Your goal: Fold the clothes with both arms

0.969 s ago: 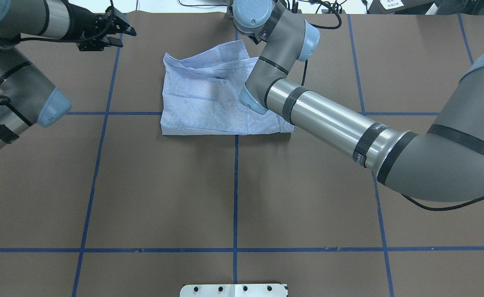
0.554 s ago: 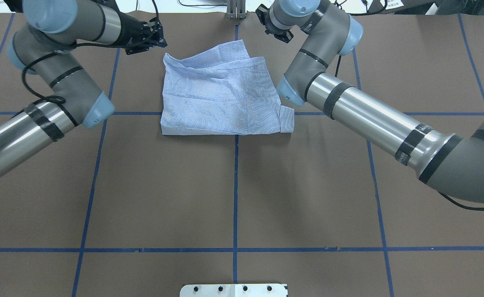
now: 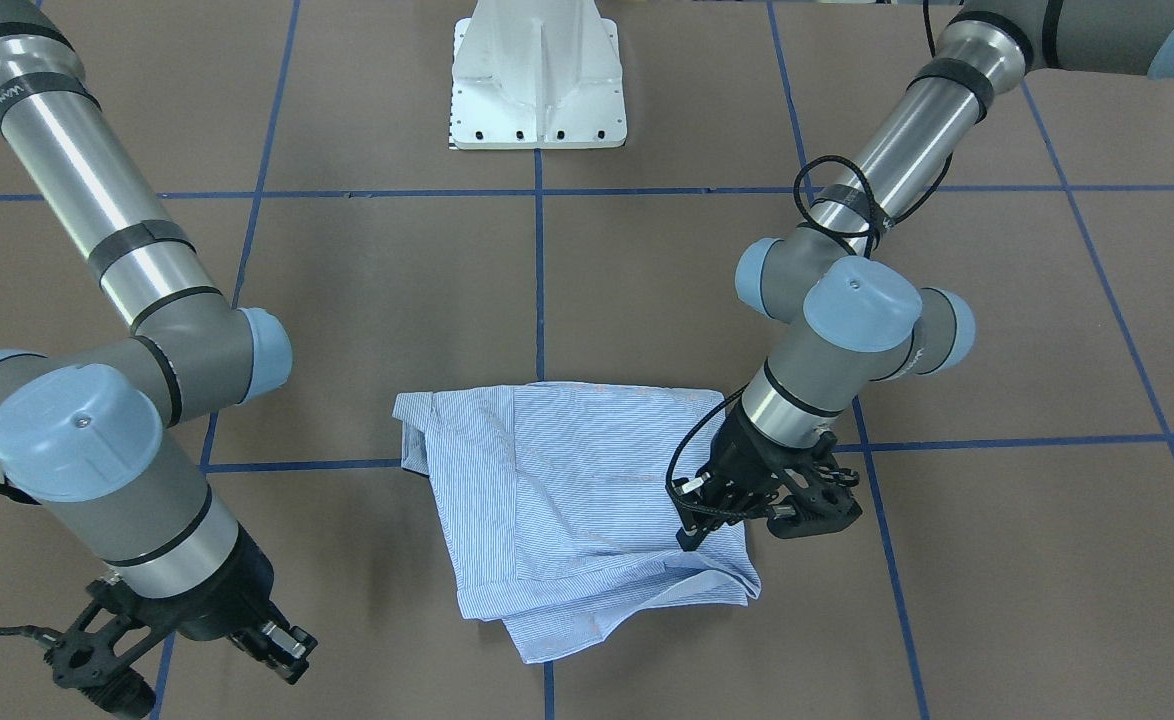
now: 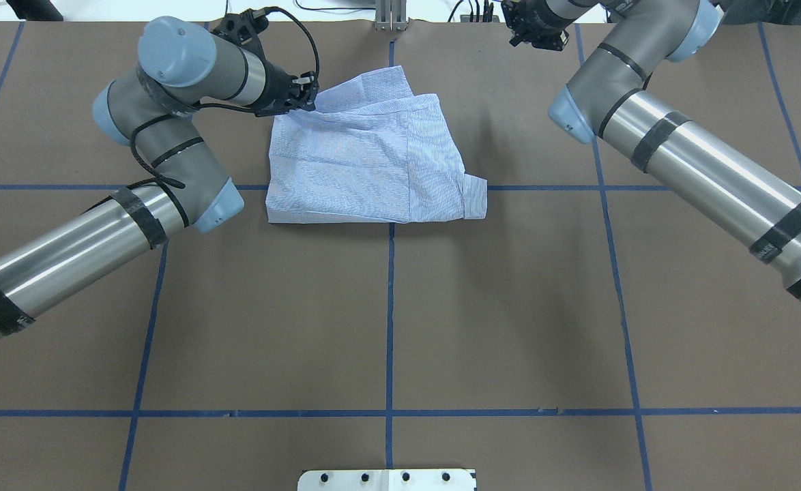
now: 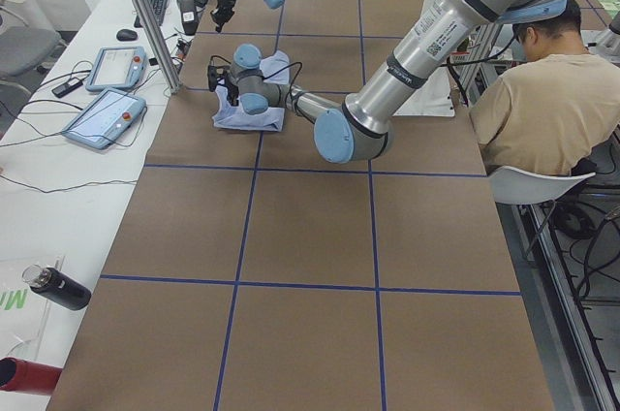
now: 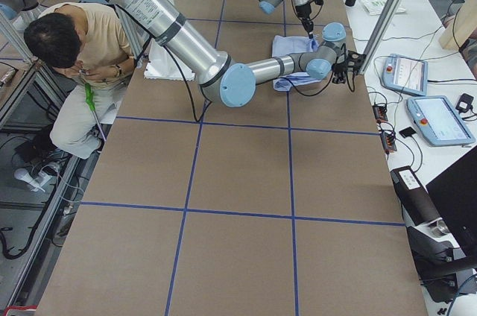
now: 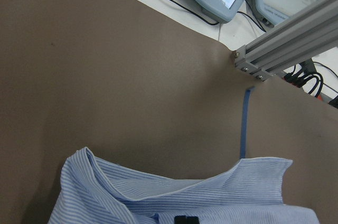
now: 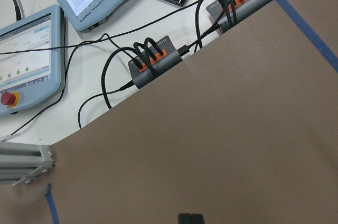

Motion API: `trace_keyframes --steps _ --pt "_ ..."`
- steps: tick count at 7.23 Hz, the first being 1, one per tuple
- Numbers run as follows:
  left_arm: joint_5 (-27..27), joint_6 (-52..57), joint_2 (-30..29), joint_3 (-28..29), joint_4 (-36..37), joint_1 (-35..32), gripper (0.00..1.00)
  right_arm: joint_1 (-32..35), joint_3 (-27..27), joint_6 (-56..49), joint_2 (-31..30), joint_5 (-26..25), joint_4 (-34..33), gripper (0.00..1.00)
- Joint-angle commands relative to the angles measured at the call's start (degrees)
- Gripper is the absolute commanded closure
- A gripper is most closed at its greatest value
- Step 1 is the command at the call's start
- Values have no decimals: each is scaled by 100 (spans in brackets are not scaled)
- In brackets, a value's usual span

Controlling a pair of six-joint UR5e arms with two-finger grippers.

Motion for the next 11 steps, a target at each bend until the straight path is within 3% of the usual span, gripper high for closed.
trace_keyframes --steps 1,3,5,7,10,11 --pt "-18 316 -139 283 -3 140 100 277 194 -494 -280 432 -64 100" --pt "8 491 -175 466 -12 140 100 278 239 -496 -290 434 -64 100" --pt "377 624 -708 1333 -361 79 100 260 239 -496 -403 425 -55 100" --pt "980 624 -1071 2554 -1265 -219 100 199 239 -532 -535 390 -46 100" --pt "1090 948 -1089 2700 -1269 -694 100 181 204 -540 -597 372 -37 100" --pt "863 1123 -1106 2691 -1242 -930 100 242 230 -567 -598 390 -37 100"
